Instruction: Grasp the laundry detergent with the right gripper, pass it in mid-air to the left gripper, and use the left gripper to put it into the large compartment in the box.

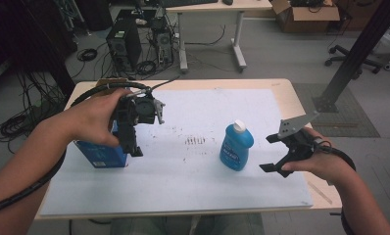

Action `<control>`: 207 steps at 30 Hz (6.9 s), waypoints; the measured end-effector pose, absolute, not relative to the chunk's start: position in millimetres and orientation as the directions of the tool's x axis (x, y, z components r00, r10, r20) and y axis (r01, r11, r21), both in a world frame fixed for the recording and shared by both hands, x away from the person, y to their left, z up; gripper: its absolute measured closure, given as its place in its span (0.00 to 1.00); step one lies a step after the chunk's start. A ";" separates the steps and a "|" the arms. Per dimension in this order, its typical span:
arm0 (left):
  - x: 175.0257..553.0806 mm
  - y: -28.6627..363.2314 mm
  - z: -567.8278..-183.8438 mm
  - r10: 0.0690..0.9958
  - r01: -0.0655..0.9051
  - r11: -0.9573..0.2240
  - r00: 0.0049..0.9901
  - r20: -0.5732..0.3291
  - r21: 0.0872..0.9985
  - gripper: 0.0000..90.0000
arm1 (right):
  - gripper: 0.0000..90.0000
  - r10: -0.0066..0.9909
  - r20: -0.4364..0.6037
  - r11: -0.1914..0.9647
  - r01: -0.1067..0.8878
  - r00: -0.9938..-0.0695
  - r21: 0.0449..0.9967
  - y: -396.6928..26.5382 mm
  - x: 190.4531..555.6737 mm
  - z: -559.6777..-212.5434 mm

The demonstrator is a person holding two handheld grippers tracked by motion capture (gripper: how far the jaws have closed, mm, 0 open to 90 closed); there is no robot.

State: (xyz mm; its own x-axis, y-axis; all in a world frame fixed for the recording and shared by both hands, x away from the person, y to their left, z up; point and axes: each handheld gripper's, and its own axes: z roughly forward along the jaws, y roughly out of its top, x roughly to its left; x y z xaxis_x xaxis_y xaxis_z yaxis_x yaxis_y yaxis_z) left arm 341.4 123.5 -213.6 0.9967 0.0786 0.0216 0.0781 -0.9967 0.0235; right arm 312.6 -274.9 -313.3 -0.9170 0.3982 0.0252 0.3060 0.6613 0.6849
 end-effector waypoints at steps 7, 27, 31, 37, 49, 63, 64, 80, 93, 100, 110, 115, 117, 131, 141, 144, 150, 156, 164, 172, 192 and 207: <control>340.9 121.5 -213.1 0.078 0.077 -0.997 0.997 0.025 0.030 0.00 | 0.03 0.430 0.035 0.608 0.317 -0.902 0.728 -278.0 311.2 -326.9; 340.3 118.6 -212.3 0.066 0.065 -0.998 0.997 0.030 0.026 0.00 | 0.01 0.506 0.060 0.461 0.329 -0.860 0.824 -278.4 308.6 -361.1; 340.0 118.5 -212.3 0.067 0.066 -0.997 0.997 0.030 0.027 0.00 | 0.02 0.512 0.066 0.438 0.326 -0.857 0.838 -277.5 309.0 -366.7; 340.0 118.5 -214.0 0.067 0.066 -0.997 0.997 0.029 0.028 0.00 | 0.01 0.524 0.075 0.406 0.326 -0.848 0.854 -275.2 310.4 -376.4; 340.4 117.3 -215.0 0.059 0.058 -0.998 0.998 0.029 0.027 0.00 | 0.01 0.528 0.105 0.343 0.324 -0.843 0.882 -268.6 312.9 -395.6; 340.6 112.9 -215.1 0.046 0.045 -0.998 0.998 0.035 0.033 0.00 | 0.01 0.542 0.111 0.296 0.313 -0.833 0.903 -263.6 318.7 -408.6; 340.8 112.8 -215.2 0.046 0.045 -0.998 0.998 0.035 0.034 0.00 | 0.01 0.542 0.109 0.294 0.310 -0.833 0.904 -263.3 319.4 -409.4; 341.1 107.6 -217.4 0.032 0.031 -0.999 0.999 0.035 0.037 0.00 | 0.01 0.523 0.129 0.263 0.304 -0.842 0.916 -248.7 331.5 -427.5; 342.5 109.8 -219.0 0.035 0.033 -0.999 0.999 0.035 0.041 0.00 | 0.00 0.521 0.139 0.236 0.299 -0.842 0.925 -240.9 337.3 -430.6; 342.6 109.1 -219.4 0.033 0.032 -0.999 0.999 0.032 0.037 0.00 | 0.00 0.525 0.141 0.225 0.296 -0.839 0.928 -237.2 339.5 -432.9; 342.3 110.0 -221.1 0.035 0.033 -0.999 0.999 0.032 0.039 0.00 | 0.00 0.546 0.150 0.196 0.299 -0.824 0.934 -230.7 340.9 -437.2; 342.2 110.8 -220.7 0.033 0.031 -0.999 0.999 0.032 0.041 0.00 | 0.00 0.558 0.153 0.181 0.299 -0.816 0.937 -229.9 341.0 -437.3; 342.1 111.4 -220.7 0.032 0.030 -0.999 0.999 0.033 0.043 0.00 | 0.01 0.567 0.149 0.181 0.299 -0.810 0.937 -228.7 340.9 -437.6; 341.5 114.8 -222.3 0.034 0.033 -0.998 0.999 0.032 0.047 0.00 | 0.16 0.597 0.110 0.185 0.270 -0.794 0.945 -221.8 340.0 -440.5; 342.1 115.4 -224.3 0.036 0.035 -0.998 0.999 0.033 0.047 0.00 | 0.22 0.605 0.092 0.187 0.254 -0.791 0.949 -222.1 339.8 -441.4; 342.4 114.7 -224.4 0.035 0.034 -0.998 0.999 0.033 0.046 0.00 | 0.25 0.606 0.087 0.188 0.249 -0.791 0.950 -222.2 339.5 -441.5; 342.8 112.8 -224.2 0.031 0.030 -0.999 0.999 0.033 0.043 0.00 | 0.29 0.608 0.076 0.193 0.240 -0.790 0.951 -220.7 339.6 -441.9; 342.8 112.5 -224.2 0.032 0.031 -0.999 0.999 0.032 0.043 0.00 | 0.33 0.610 0.070 0.196 0.235 -0.790 0.952 -220.0 339.8 -442.9; 342.3 112.4 -224.7 0.036 0.035 -0.998 0.999 0.033 0.043 0.00 | 0.41 0.611 0.046 0.209 0.217 -0.790 0.954 -218.7 338.7 -444.2; 342.6 111.9 -224.6 0.032 0.030 -0.999 0.999 0.035 0.044 0.00 | 0.47 0.612 0.022 0.213 0.192 -0.791 0.958 -217.0 337.5 -445.5; 343.1 106.8 -226.2 0.027 0.026 -0.999 0.999 0.031 0.037 0.00 | 0.51 0.617 -0.006 0.203 0.151 -0.787 0.967 -217.2 334.1 -448.6; 342.2 102.9 -220.4 0.025 0.024 -0.999 0.999 0.042 0.041 0.00 | 0.52 0.596 0.015 0.174 0.147 -0.803 0.974 -225.6 335.7 -431.5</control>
State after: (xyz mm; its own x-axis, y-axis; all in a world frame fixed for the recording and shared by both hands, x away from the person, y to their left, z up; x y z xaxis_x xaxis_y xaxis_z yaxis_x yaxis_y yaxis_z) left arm 342.2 102.9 -220.4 0.9988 0.0253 0.0417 0.0236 -0.9989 0.0406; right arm 335.7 -225.6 -431.5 -0.8026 0.5964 0.0149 0.1473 0.1739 0.9737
